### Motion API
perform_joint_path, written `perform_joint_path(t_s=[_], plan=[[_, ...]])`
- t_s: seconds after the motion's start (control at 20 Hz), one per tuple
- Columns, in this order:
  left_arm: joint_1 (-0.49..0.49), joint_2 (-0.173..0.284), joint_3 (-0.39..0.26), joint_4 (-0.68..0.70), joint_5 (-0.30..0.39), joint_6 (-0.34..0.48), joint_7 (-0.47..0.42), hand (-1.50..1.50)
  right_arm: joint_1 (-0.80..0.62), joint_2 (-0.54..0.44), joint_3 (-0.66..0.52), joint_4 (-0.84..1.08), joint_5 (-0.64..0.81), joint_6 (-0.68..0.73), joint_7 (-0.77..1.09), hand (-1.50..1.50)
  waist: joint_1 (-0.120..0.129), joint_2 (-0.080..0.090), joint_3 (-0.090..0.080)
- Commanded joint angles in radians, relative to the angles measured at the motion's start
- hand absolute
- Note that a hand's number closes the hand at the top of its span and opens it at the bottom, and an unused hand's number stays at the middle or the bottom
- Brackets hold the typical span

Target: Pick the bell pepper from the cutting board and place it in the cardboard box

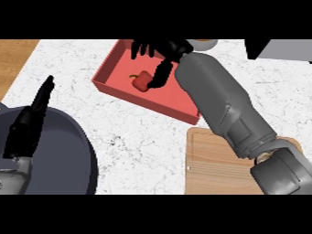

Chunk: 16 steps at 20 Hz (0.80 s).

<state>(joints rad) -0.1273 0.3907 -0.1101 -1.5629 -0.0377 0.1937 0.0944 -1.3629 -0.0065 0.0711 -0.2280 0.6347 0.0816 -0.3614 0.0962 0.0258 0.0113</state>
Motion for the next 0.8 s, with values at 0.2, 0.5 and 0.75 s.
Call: perform_joint_path(t_s=[0.2,0.5,0.75], plan=[[0.012,-0.065,-0.058,0.051,0.002,-0.014,0.010,0.00,0.012,0.006,-0.077,0.038,-0.121,-0.047,-0.040,-1.50,0.028,0.015,-0.012],[0.027,-0.071,-0.073,0.036,-0.021,0.010,0.024,0.00,-0.013,0.007,-0.266,0.025,-0.308,-0.089,-0.031,-1.50,0.015,0.015,-0.011],[0.045,-0.064,-0.060,0.006,-0.003,0.005,0.020,0.00,-0.007,-0.057,-0.376,0.040,-0.408,-0.013,-0.048,-1.50,0.008,0.019,-0.011]])
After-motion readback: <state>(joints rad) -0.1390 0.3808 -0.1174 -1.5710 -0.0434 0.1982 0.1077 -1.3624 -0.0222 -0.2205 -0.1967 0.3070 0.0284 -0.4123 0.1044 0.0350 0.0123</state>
